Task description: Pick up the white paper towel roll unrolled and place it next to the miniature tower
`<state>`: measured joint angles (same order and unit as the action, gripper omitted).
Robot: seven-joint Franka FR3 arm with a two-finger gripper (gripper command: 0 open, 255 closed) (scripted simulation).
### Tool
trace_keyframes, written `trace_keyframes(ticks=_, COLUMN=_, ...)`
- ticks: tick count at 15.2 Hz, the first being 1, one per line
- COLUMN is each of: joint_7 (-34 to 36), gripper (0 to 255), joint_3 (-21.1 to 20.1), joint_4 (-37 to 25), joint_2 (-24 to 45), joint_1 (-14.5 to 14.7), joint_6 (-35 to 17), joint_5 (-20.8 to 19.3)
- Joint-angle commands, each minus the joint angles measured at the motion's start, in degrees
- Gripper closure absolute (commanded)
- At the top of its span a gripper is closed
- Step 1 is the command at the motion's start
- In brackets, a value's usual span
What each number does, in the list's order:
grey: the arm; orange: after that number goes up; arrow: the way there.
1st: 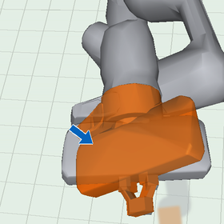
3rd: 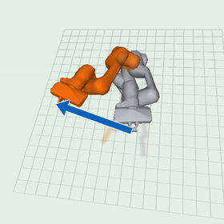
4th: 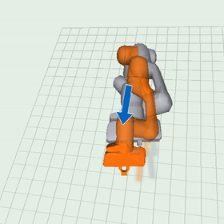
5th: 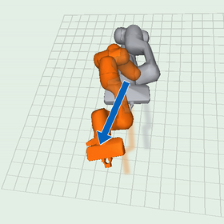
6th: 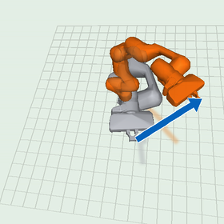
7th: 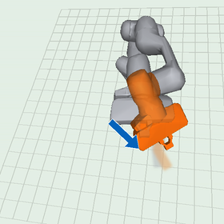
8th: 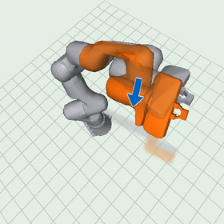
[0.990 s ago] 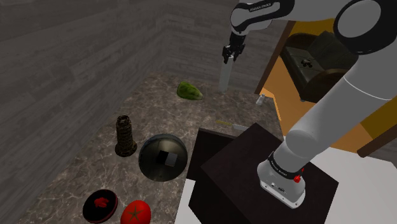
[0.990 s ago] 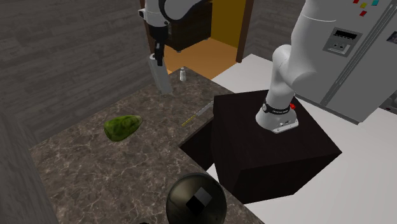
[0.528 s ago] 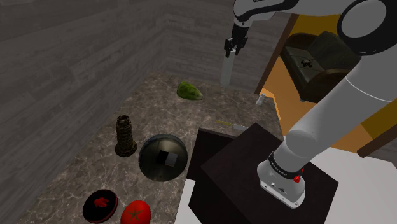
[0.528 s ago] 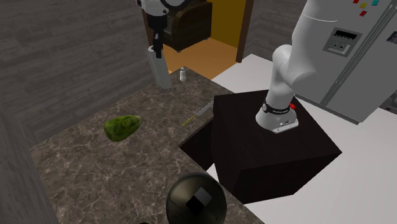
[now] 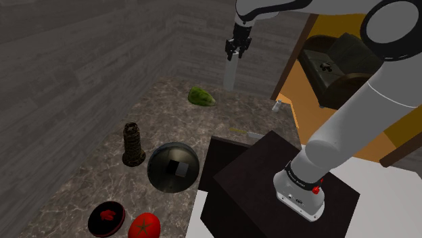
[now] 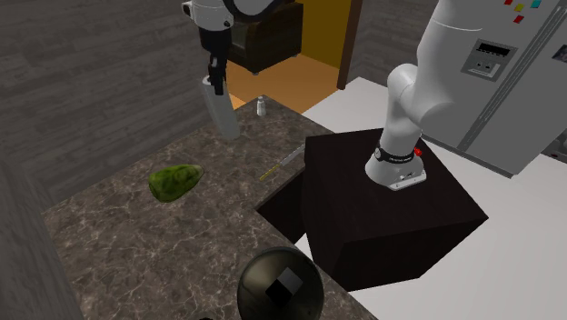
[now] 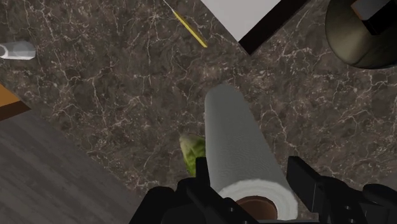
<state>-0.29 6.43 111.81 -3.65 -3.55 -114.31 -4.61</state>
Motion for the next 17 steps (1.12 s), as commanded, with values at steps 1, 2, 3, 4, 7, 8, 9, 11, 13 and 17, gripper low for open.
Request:
trace_keyframes(ticks=1, joint_7=2.9, gripper=255, joint_3=-1.5, joint_4=0.4, joint_2=-0.5, joint_1=1.3, joint_6=0.2, joint_5=-0.3)
trace_keyframes(ticks=2, joint_7=4.3, gripper=255, joint_3=-2.2, joint_4=0.2, joint_2=-0.3, joint_1=1.9, joint_6=0.4, joint_5=-0.3)
trace_keyframes(ticks=3, joint_7=5.7, gripper=255, joint_3=-3.0, joint_4=-0.2, joint_2=0.0, joint_1=2.5, joint_6=0.6, joint_5=-0.4)
trace_keyframes(ticks=4, joint_7=7.0, gripper=255, joint_3=-3.7, joint_4=-0.6, joint_2=0.3, joint_1=3.1, joint_6=0.7, joint_5=-0.5)
trace_keyframes(ticks=7, joint_7=11.1, gripper=255, joint_3=-5.8, joint_4=-2.2, joint_2=1.6, joint_1=5.0, joint_6=1.4, joint_5=-0.7)
trace_keyframes(ticks=8, joint_7=12.4, gripper=255, joint_3=-6.5, joint_4=-2.8, joint_2=2.2, joint_1=5.6, joint_6=1.6, joint_5=-0.8)
trace_keyframes(ticks=9, joint_7=13.7, gripper=255, joint_3=-7.2, joint_4=-3.6, joint_2=2.8, joint_1=6.3, joint_6=1.9, joint_5=-0.9)
trace_keyframes(ticks=11, joint_7=16.4, gripper=255, joint_3=-8.5, joint_4=-5.3, joint_2=4.1, joint_1=7.6, joint_6=2.5, joint_5=-1.2)
trace_keyframes(ticks=13, joint_7=19.0, gripper=255, joint_3=-9.7, joint_4=-7.2, joint_2=5.7, joint_1=8.9, joint_6=3.2, joint_5=-1.5)
trace_keyframes(ticks=17, joint_7=24.1, gripper=255, joint_3=-12.0, joint_4=-12.1, joint_2=9.4, joint_1=11.6, joint_6=4.8, joint_5=-2.3)
